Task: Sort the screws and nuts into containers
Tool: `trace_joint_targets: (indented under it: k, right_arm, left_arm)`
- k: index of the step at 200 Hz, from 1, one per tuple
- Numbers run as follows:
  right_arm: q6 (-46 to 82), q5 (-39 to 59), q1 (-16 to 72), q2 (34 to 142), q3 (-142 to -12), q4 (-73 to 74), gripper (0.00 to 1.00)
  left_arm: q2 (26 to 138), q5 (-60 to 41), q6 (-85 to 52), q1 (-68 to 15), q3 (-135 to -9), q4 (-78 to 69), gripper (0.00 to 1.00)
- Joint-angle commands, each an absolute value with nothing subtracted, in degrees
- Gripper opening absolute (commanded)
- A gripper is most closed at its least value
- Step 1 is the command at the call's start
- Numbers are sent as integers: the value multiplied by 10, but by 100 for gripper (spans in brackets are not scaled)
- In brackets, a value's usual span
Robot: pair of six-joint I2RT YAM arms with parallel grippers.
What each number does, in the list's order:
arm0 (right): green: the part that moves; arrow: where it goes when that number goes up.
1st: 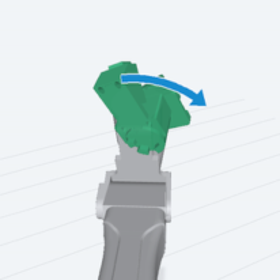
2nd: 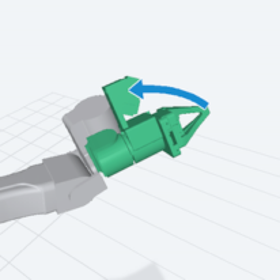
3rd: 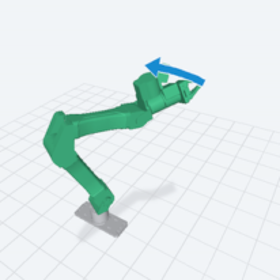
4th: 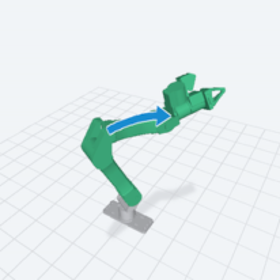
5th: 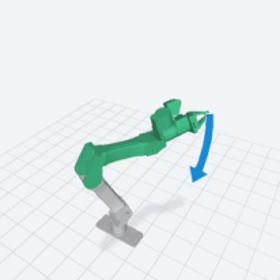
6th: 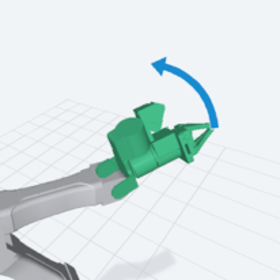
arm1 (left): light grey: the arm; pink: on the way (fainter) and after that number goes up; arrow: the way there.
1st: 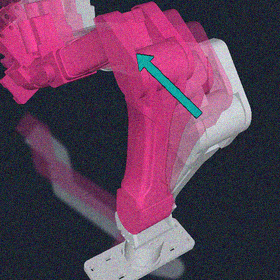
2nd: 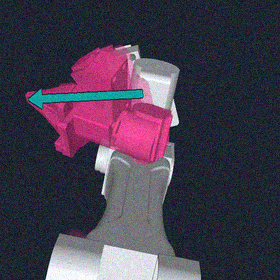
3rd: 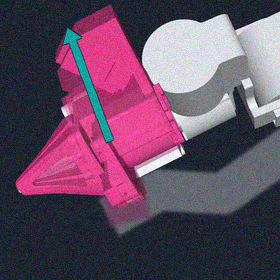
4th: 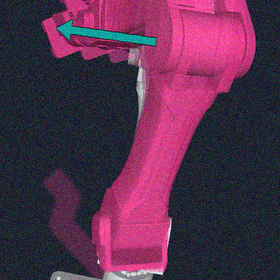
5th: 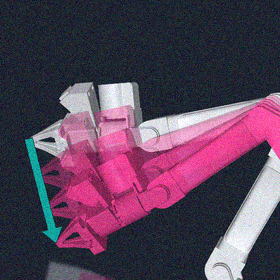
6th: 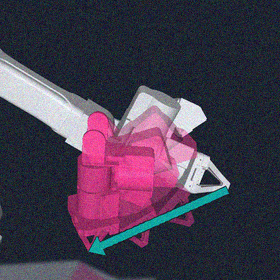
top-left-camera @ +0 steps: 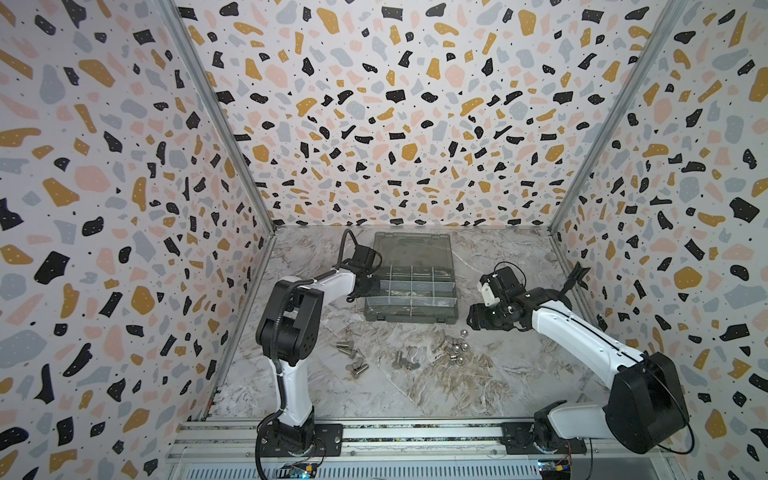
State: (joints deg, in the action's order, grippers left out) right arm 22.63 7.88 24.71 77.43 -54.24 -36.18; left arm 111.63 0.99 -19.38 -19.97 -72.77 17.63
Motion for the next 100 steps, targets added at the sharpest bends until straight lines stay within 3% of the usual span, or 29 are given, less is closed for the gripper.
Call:
trace_joint_targets:
  k: [1,28,48,56,66,84,94,100]
  right_arm:
    - [230,72,247,771,-532,-386,64]
    - [229,71,247,778,-524,-385,64]
    - [227,71,247,781,-524,-384,64]
    - [226,70,247,783,-525,-384,65]
    - [225,69,246,786,-526,-385,66]
    - [222,67,248,792,-527,-386,66]
    - [222,68,249,797,-526,-384,67]
    - [222,68,249,799,-525,-382,68]
  left_arm:
    - [1110,7,-230,-206,-709,193,8]
    - [1107,3,-238,-208,-707,193,11]
    - [1108,3,-238,-211,-711,195,19]
    - [1108,3,-238,-211,-716,199,27]
    - [1106,1,-236,-212,-722,203,45]
    - [1095,4,-228,-217,-735,208,58]
    - [1086,7,-224,-220,-741,211,74]
    - [1082,7,-221,-221,-746,214,78]
